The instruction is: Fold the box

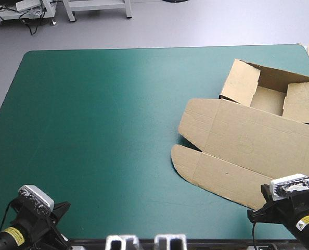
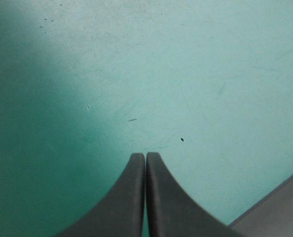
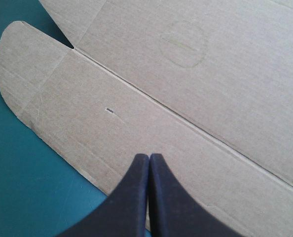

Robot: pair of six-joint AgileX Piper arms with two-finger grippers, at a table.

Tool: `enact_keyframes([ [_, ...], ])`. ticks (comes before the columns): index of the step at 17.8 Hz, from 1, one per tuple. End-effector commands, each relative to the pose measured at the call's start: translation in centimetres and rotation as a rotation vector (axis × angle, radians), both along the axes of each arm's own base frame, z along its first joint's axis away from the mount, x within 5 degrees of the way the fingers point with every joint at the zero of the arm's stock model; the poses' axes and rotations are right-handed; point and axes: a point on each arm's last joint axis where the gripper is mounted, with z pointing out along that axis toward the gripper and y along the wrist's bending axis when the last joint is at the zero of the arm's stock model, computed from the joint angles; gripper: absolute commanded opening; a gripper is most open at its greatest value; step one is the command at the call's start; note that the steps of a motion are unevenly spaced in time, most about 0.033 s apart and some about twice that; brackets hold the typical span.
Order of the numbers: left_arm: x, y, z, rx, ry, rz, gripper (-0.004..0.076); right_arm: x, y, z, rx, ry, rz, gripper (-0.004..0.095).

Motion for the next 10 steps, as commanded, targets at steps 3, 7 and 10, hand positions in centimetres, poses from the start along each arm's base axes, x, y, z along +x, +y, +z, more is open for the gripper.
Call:
enact_keyframes([
  [3, 0.18, -0.26, 0.87, -0.071, -0.01, 0.026, -0.0008, 0.35, 0.02, 1.22, 0.007, -0.084, 0.001, -0.0017],
  [7, 0.19, -0.23, 0.87, -0.067, -0.011, 0.027, -0.0008, 0.35, 0.01, 1.22, 0.005, -0.084, 0.001, -0.0017],
  [10, 0.19, -0.23, 0.87, -0.067, -0.011, 0.027, -0.0008, 0.35, 0.01, 1.22, 0.005, -0.084, 0.001, -0.0018],
])
